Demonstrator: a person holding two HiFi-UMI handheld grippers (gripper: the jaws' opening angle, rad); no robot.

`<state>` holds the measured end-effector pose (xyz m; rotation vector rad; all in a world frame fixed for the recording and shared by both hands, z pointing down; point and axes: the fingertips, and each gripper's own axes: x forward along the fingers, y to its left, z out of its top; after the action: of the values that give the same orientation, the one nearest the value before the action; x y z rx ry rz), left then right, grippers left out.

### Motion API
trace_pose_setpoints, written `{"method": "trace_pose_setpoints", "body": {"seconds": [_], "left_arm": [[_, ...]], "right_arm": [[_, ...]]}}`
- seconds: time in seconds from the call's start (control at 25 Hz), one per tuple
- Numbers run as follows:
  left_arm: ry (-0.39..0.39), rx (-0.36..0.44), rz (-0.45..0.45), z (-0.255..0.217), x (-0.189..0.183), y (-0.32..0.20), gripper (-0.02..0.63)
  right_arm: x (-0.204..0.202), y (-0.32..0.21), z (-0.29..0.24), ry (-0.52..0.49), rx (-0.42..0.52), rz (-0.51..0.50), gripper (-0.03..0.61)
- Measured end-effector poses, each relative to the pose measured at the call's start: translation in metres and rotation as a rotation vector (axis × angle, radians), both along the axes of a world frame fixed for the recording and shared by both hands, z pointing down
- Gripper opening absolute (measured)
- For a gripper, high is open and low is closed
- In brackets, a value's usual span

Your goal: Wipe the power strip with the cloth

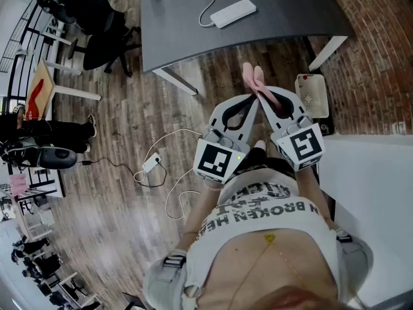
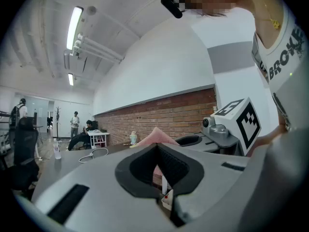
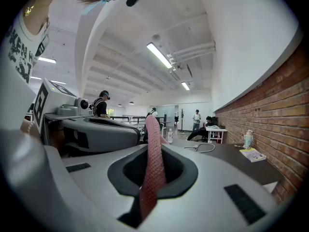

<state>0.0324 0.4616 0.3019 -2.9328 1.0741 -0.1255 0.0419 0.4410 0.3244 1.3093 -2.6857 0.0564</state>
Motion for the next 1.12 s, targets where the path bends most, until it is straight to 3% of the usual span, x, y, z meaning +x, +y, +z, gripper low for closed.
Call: {"method": "trace_pose_setpoints", "body": {"seconds": [0.2,0.64,0.84,1.12], "left_arm": [[0.017,-0.002,-0.016,0.002,0.005,-0.007,0.008],[0.057,-0.055,-0.067,0.016,-0.011,-0.044,0.008],[0.081,-0.081,-0.031,0.026,-0.017,-0.091,0.008],[0.102,-0.101,0.076,0.022,-0.035,-0.205,0.008]], "right_arm": [[0.006,-0.005,-0.002,-0.055,0.026,-0.031,0.017],[0.008,-0.042,-0.002,-0.051,0.038,-0.026,0.017],[0.000,-0.088,0.005,-0.045,0.024,0.001,0.017],[-0.027,-0.200,-0.001,-0.021,0.026,0.055,0.017]]}}
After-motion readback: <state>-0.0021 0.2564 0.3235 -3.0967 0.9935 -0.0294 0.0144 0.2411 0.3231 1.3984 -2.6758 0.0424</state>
